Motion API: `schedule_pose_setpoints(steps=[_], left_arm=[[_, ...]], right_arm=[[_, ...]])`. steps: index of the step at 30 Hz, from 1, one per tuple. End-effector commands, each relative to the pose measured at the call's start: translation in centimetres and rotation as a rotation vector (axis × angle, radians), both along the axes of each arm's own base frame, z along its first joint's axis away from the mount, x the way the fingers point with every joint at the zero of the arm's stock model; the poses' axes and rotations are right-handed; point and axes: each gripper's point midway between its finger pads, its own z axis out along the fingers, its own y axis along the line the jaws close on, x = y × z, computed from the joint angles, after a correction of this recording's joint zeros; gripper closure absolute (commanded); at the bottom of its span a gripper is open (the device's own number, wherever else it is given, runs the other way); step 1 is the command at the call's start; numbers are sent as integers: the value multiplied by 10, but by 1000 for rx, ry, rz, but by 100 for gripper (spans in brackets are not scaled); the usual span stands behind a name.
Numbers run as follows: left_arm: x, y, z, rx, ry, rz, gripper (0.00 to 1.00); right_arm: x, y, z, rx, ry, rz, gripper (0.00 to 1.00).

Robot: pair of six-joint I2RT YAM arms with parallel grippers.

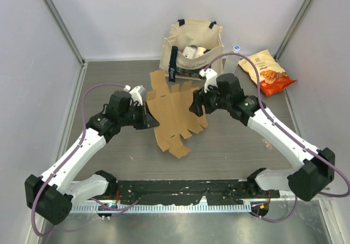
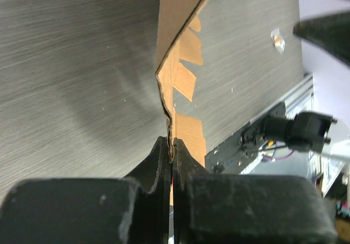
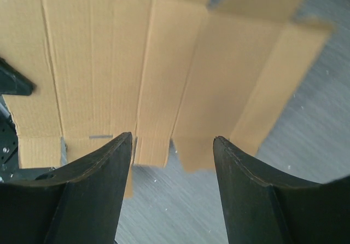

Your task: Fold the paper box

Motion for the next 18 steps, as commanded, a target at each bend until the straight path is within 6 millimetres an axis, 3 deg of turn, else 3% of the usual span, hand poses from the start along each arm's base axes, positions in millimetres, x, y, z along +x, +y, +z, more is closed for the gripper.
schedule_pose_setpoints(steps=[1, 3, 7, 12, 18], left_arm=[[-27, -6, 14, 20, -27, -235, 100], [-30, -6, 20, 14, -49, -257, 100], [-37, -3, 17, 37, -48, -298, 100], [-46, -3, 16, 52, -56, -379, 100], [-52, -2, 21, 61, -66, -438, 100]], right_arm=[[9, 27, 27, 17, -99, 272, 34], [14, 36, 36, 23, -106, 326, 35], [23, 48, 26, -2, -80, 392, 37], [23, 41, 21, -16, -113, 485, 38], [5, 35, 12, 76, 14, 620, 42]])
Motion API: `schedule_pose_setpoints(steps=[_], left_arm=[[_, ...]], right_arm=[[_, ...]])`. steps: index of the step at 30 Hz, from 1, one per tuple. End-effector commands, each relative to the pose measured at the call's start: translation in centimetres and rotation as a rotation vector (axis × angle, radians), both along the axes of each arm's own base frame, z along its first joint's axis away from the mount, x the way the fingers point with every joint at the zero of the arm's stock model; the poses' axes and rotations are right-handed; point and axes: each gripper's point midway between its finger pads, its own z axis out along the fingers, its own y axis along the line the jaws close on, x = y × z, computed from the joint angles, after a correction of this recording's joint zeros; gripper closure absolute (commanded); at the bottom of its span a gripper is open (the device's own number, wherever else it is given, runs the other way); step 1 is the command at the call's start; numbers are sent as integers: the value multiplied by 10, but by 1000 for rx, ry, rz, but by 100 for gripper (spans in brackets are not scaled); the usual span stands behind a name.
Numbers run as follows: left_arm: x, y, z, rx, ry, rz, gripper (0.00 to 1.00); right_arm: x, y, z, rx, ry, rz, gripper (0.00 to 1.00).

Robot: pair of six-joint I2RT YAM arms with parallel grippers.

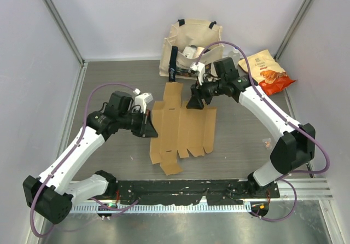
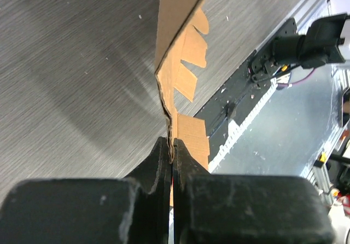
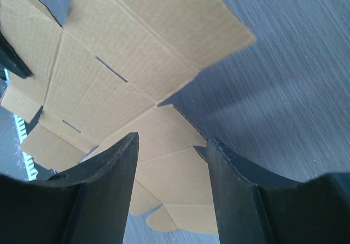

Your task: Fold the paper box

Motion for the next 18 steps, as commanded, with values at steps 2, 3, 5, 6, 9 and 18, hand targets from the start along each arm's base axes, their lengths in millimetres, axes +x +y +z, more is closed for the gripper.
schedule_pose_setpoints(steps=[2, 3, 5, 6, 9, 18], left_arm=[[-2, -5, 24, -37, -59, -88, 100], [-2, -5, 25, -38, -58, -88, 100], [-3, -5, 26, -38, -56, -90, 100], [-4, -5, 26, -41, -54, -95, 100], [-6, -6, 26, -45, -48, -106, 100], [0, -8, 32, -50, -56, -85, 100]], right_arm=[[-9, 0, 6, 36, 18, 111, 43], [-5, -2, 3, 23, 12, 92, 43], [3, -7, 4, -5, -17, 40, 42], [6, -8, 6, -7, -29, 25, 41], [5, -7, 12, 8, -48, 30, 39], [-9, 3, -3, 64, 37, 100, 53]])
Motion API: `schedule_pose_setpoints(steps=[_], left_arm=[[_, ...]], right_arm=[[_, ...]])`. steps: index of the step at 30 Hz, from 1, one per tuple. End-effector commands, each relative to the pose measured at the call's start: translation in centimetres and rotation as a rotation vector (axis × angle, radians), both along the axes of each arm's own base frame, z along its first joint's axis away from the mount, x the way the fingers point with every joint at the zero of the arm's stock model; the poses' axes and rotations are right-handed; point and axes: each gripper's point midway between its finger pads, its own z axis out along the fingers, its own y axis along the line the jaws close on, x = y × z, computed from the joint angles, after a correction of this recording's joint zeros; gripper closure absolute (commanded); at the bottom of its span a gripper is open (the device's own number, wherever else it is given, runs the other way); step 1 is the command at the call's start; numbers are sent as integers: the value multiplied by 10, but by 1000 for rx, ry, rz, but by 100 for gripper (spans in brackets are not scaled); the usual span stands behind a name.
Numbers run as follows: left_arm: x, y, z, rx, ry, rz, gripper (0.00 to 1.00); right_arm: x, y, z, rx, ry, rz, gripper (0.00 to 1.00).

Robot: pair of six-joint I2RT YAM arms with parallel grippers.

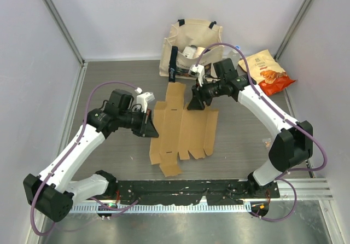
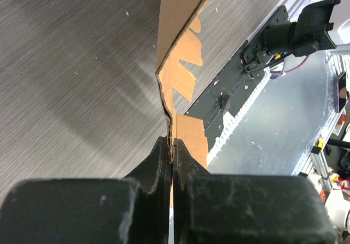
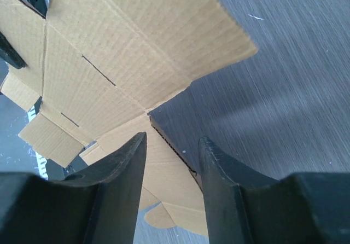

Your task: Fold the paper box

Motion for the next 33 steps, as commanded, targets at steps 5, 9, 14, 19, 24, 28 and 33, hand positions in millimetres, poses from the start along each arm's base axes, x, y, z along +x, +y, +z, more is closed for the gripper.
schedule_pose_setpoints(steps=[5, 9, 14, 19, 24, 28, 33], left_arm=[[15, -3, 23, -33, -77, 29, 100], [19, -3, 31, -49, -108, 54, 100], [50, 17, 46, 4, -211, 263, 67], [75, 56, 67, 6, -324, 571, 10], [80, 84, 69, 13, -387, 741, 0], [77, 64, 43, -50, -280, 704, 3], [83, 35, -7, -131, -89, 690, 5]], right_arm=[[0, 9, 8, 65, -24, 9, 70], [3, 10, 9, 70, -23, -14, 80], [21, 3, 28, 64, 12, -218, 99], [36, -23, 36, 111, 157, -535, 99], [38, -63, 18, 342, 483, -773, 99], [48, -101, 12, 497, 591, -932, 99], [38, -112, -10, 550, 701, -1003, 99]])
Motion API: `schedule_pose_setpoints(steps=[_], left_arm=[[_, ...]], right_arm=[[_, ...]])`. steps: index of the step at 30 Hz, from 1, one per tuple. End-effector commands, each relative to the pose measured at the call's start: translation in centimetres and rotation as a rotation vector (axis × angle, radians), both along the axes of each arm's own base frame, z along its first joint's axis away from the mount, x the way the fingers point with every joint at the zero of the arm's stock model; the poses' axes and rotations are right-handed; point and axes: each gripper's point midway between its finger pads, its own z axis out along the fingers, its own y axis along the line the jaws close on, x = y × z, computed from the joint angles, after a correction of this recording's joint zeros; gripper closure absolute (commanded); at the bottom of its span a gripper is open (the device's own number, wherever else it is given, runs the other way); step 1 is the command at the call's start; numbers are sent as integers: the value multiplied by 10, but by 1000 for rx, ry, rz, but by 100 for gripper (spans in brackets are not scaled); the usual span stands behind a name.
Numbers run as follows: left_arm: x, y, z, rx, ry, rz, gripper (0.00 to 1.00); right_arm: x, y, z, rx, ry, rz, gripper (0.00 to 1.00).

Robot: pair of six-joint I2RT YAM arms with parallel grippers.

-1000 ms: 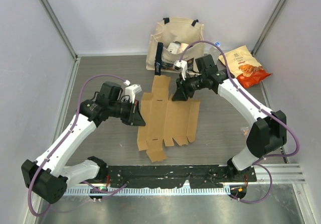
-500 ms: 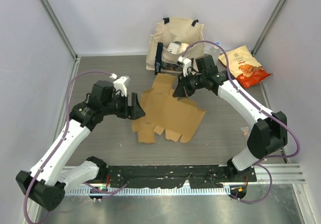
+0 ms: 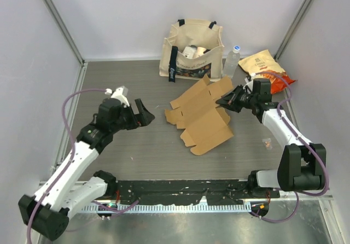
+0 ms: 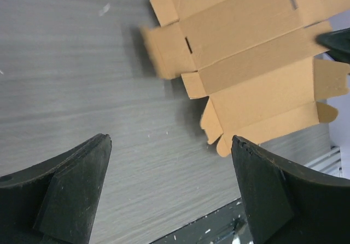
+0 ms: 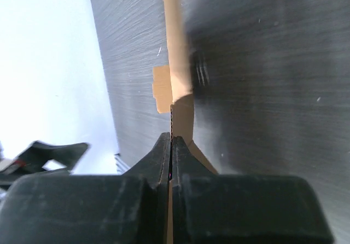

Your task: Fold the paper box

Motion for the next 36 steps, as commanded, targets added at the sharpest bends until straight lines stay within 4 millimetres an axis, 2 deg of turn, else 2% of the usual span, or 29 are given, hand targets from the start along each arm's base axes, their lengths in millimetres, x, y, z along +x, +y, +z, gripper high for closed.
schedule_pose_setpoints(steps=[1, 2, 4, 5, 6, 7, 8, 9, 10, 11, 12, 13, 14, 15, 20, 22, 26, 29, 30, 33, 34, 35, 36], left_arm=[[15, -32, -23, -176, 76, -18, 5], [15, -35, -35, -187, 102, -21, 4], [26, -45, -46, -222, 128, -16, 4], [29, -47, -52, -224, 146, -14, 4], [33, -49, -60, -226, 171, -1, 4], [40, -52, -73, -217, 199, 6, 4], [44, -55, -79, -213, 213, 8, 6], [50, -56, -84, -210, 218, 17, 10], [54, -57, -100, -191, 256, 28, 12], [59, -57, -106, -182, 259, 42, 17], [63, -59, -109, -187, 254, 44, 19], [66, -61, -122, -176, 285, 50, 21], [66, -62, -126, -176, 301, 47, 23], [72, -66, -128, -185, 289, 39, 25], [88, -79, -143, -173, 316, 33, 30], [94, -85, -142, -178, 309, 24, 31], [103, -93, -149, -163, 312, 13, 26], [109, -97, -152, -131, 318, 13, 28], [110, -98, -159, -117, 331, 9, 30], [117, -100, -163, -76, 332, 3, 53], [119, -99, -162, -63, 323, 5, 66], [118, -94, -166, -30, 335, 17, 73], [121, -92, -160, -2, 309, 5, 90]], right_arm=[[-7, 13, 22, 172, -18, -30, 99], [-16, 13, 7, 179, 14, -35, 99], [-21, 9, 3, 167, 0, -75, 99], [-31, 6, -15, 160, 41, -102, 99], [-30, 3, -6, 165, -23, -124, 99], [-30, -2, -11, 159, -18, -170, 99], [-37, -4, -25, 160, 13, -197, 99], [-37, -5, -17, 182, -31, -211, 98], [-38, -7, -20, 210, -17, -249, 99], [-43, -8, -29, 209, -10, -264, 99], [-44, -11, -29, 202, -17, -279, 99], [-45, -16, -35, 181, -10, -305, 98], [-47, -17, -39, 176, 0, -312, 99], [-49, -17, -37, 180, -12, -315, 99], [-57, -19, -55, 170, 12, -330, 99], [-61, -19, -63, 166, 21, -328, 99], [-67, -19, -70, 163, 25, -319, 99], [-70, -20, -73, 138, 18, -310, 99], [-70, -21, -74, 122, 10, -306, 99], [-71, -23, -70, 93, -16, -296, 96], [-71, -24, -69, 76, -13, -293, 91], [-71, -25, -68, 54, -17, -287, 87], [-69, -27, -62, 25, -49, -275, 77]])
